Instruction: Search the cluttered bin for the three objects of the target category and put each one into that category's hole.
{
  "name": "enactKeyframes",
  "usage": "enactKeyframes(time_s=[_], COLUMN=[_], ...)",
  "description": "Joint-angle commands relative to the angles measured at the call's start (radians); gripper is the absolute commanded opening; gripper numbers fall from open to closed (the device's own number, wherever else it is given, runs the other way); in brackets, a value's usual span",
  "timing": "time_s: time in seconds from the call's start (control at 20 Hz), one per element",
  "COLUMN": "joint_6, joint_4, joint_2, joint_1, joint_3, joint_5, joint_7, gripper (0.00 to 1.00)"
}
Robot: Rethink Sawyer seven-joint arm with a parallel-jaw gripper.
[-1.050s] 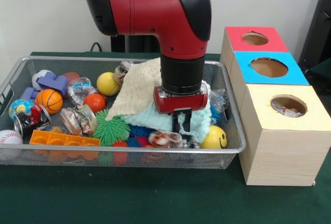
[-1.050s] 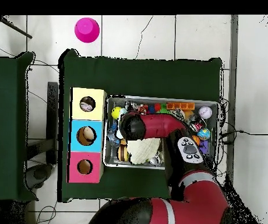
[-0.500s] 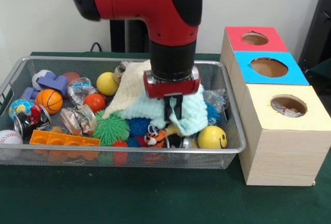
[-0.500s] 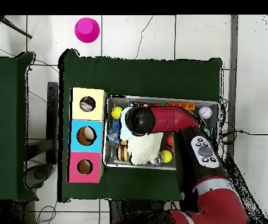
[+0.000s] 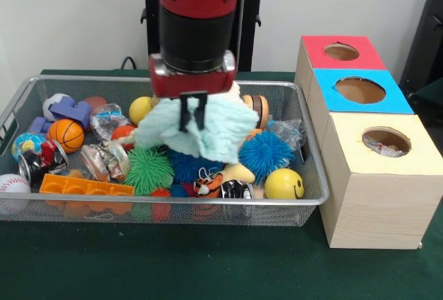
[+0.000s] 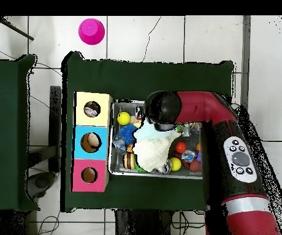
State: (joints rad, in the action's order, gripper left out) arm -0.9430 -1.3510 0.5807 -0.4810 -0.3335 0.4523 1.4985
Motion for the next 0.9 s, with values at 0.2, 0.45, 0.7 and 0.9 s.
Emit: enactKeyframes(time_s=[0.2,0.45,0.7,0.9], joint_6=[-0.159,-0.197,-0.217,-0.215], joint_4=[0.238,0.335,0.406,0.420], joint_2=[-0.037,-0.071,-0.103,-0.116], joint_1=[-0.064,-0.078,-0.075,-0.069], joint_3=[-0.141,-0.166,-0.174,-0.160], joint_5=[0.193,0.208,0.208,0.185], joint_7=[-0.634,-0.745,-0.802,-0.780], gripper=[0.00,0.00,0.00,0.00])
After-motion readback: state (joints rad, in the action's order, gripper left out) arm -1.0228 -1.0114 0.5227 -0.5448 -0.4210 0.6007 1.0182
